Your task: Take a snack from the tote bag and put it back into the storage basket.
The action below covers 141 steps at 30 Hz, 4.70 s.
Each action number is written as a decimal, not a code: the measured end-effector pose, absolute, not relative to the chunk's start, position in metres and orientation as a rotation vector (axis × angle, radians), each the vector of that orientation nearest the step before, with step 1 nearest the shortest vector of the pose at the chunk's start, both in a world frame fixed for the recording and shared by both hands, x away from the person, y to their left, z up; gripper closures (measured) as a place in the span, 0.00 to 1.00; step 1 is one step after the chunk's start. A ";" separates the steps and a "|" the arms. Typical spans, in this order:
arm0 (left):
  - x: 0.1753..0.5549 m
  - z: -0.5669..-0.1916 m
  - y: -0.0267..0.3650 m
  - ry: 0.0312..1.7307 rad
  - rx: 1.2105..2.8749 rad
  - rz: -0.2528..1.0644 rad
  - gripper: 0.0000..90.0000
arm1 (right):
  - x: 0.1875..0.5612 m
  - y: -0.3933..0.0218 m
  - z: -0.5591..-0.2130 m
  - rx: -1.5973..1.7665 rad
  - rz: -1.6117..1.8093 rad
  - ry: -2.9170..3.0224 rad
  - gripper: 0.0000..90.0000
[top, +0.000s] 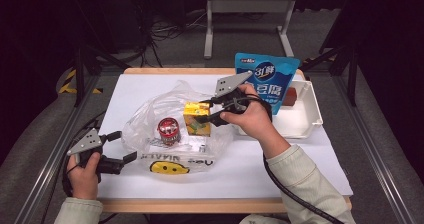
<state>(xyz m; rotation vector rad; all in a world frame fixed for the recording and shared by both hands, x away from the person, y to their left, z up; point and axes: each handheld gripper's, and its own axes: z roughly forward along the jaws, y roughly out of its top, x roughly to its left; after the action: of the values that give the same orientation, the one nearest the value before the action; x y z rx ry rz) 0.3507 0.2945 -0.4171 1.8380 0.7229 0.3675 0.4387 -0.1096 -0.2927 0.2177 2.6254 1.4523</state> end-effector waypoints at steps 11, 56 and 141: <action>0.351 -0.417 0.294 0.724 1.838 0.368 0.03 | 0.436 -0.127 -0.281 0.233 1.454 2.601 0.57; 0.352 -0.418 0.292 0.722 1.851 0.358 0.03 | 0.457 -0.222 -0.269 0.431 1.381 2.487 0.57; 0.349 -0.419 0.295 0.738 1.846 0.360 0.03 | 0.497 -0.244 -0.355 0.565 1.241 2.506 0.57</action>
<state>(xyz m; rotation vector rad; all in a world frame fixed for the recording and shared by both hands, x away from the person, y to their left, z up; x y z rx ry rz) 0.3490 0.2947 -0.4192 1.8457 0.7383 0.3604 0.4973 -0.2439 -0.3550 0.5650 2.5061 1.2413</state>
